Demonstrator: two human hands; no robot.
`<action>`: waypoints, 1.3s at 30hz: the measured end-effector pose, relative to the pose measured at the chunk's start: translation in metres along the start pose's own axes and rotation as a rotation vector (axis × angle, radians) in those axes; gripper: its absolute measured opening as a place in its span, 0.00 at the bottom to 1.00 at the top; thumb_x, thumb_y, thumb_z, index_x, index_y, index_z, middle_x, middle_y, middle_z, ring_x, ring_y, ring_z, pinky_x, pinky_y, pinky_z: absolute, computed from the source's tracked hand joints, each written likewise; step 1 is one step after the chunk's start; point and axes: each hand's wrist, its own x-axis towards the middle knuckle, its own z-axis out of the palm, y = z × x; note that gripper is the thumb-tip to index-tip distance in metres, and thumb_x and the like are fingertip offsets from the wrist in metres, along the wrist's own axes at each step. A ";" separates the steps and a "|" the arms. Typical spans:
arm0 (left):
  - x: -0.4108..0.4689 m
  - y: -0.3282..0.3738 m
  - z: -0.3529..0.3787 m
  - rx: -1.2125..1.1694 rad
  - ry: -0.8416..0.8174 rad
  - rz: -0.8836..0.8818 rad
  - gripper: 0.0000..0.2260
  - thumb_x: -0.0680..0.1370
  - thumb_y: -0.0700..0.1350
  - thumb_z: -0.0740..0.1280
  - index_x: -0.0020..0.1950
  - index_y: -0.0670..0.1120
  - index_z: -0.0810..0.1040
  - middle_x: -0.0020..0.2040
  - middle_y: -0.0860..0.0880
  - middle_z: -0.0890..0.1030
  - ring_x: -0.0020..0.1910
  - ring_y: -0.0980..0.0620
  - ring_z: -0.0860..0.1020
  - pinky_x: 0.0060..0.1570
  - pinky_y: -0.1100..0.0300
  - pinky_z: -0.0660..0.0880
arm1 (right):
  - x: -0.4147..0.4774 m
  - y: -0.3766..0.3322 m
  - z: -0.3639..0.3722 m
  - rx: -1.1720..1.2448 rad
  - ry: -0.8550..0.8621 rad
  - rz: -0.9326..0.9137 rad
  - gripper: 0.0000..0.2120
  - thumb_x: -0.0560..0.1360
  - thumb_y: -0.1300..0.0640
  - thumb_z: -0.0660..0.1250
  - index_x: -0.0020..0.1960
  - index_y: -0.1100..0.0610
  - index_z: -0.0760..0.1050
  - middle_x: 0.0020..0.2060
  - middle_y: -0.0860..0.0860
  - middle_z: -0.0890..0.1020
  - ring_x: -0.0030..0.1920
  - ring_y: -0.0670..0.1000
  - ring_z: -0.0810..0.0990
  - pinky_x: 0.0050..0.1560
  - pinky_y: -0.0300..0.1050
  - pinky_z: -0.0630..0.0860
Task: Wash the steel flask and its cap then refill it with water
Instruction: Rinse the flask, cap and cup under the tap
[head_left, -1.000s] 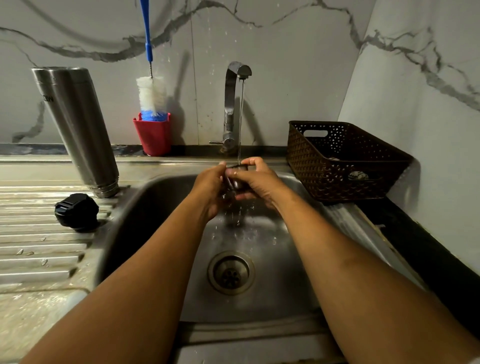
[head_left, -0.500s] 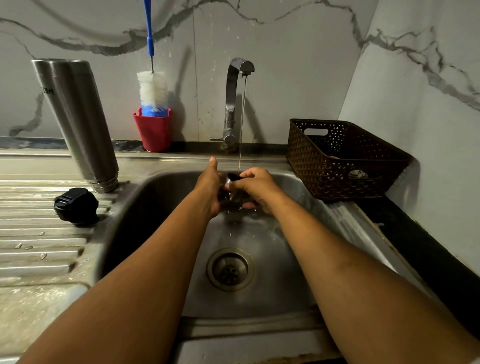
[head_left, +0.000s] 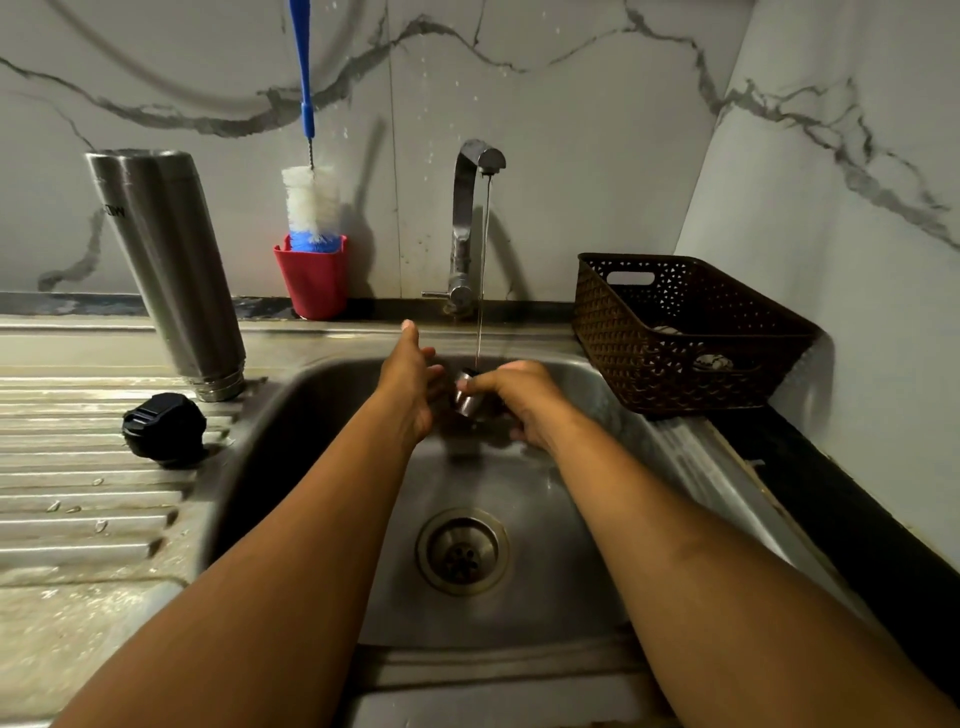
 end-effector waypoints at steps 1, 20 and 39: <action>0.003 0.003 0.000 -0.014 0.010 0.013 0.29 0.85 0.63 0.54 0.77 0.44 0.71 0.76 0.40 0.72 0.73 0.39 0.72 0.64 0.43 0.71 | 0.000 0.000 0.001 0.012 0.013 -0.001 0.24 0.72 0.61 0.77 0.65 0.61 0.74 0.45 0.52 0.82 0.40 0.48 0.79 0.36 0.44 0.75; 0.060 0.030 0.034 -0.025 0.020 0.305 0.13 0.85 0.40 0.58 0.65 0.43 0.79 0.49 0.48 0.81 0.43 0.53 0.80 0.51 0.55 0.81 | 0.009 -0.005 0.005 0.196 0.028 0.011 0.21 0.73 0.48 0.76 0.61 0.55 0.77 0.51 0.53 0.84 0.49 0.51 0.81 0.50 0.49 0.76; -0.023 -0.007 -0.039 0.391 -0.326 -0.266 0.17 0.87 0.46 0.55 0.65 0.40 0.80 0.58 0.41 0.85 0.58 0.43 0.84 0.57 0.48 0.80 | -0.064 -0.067 -0.002 -0.349 -0.111 -0.178 0.18 0.73 0.49 0.77 0.55 0.57 0.76 0.46 0.55 0.83 0.42 0.51 0.83 0.33 0.42 0.76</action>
